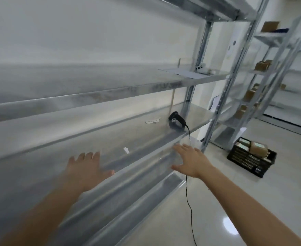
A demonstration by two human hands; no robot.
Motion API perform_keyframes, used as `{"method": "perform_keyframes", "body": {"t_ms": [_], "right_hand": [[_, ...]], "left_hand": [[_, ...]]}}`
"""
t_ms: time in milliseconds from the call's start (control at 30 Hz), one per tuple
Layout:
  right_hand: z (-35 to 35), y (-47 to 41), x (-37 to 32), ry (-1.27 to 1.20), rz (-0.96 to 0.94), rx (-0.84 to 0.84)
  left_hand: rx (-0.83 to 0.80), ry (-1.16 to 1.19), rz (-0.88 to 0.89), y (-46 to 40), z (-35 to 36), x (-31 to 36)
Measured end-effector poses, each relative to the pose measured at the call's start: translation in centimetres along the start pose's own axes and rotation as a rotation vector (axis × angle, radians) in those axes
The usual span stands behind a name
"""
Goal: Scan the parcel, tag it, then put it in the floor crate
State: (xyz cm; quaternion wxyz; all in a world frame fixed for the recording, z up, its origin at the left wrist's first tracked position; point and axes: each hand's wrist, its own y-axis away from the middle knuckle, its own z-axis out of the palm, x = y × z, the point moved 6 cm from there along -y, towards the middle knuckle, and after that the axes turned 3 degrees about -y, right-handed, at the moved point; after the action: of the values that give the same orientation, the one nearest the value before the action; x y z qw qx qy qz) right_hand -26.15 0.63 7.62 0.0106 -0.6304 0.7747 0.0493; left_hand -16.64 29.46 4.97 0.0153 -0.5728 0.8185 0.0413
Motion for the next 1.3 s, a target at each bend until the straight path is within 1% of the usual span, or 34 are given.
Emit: {"method": "perform_keyframes", "body": {"t_ms": [200, 433, 500, 700, 833, 900, 1033, 1100, 1200, 1300], "right_hand": [[0.8, -6.2, 5.9, 0.044, -0.107, -0.068], [-0.5, -14.7, 10.8, 0.011, -0.192, -0.014], [-1.4, -16.7, 12.2, -0.063, -0.187, 0.001], [-4.0, -22.1, 16.0, -0.146, -0.298, 0.045], [-4.4, -25.0, 18.0, -0.228, -0.378, -0.010], [-4.3, -26.4, 18.7, -0.250, -0.412, -0.022], [-3.2, -29.0, 20.9, -0.189, -0.458, -0.075], [-2.6, -29.9, 22.2, -0.176, -0.473, -0.122], [-2.2, -31.1, 23.9, -0.170, -0.518, -0.133], [-1.9, -31.8, 25.3, -0.192, -0.545, -0.161]], "left_hand": [[0.006, 0.001, -0.070, -3.2, 0.4, 4.7], [0.072, 0.042, -0.144, -9.2, -1.2, 9.6], [0.065, 0.059, -0.147, -11.6, -1.9, 11.5], [0.113, 0.033, -0.165, -17.5, -4.8, 17.8], [0.137, 0.054, -0.184, -18.6, -5.7, 21.3], [0.102, 0.057, -0.215, -19.4, -5.5, 22.9], [0.050, 0.051, -0.314, -21.5, -4.4, 26.1], [0.037, 0.061, -0.341, -22.4, -4.1, 27.8], [0.056, 0.076, -0.378, -23.5, -3.8, 29.8], [0.037, 0.085, -0.391, -24.0, -3.2, 31.6]]}}
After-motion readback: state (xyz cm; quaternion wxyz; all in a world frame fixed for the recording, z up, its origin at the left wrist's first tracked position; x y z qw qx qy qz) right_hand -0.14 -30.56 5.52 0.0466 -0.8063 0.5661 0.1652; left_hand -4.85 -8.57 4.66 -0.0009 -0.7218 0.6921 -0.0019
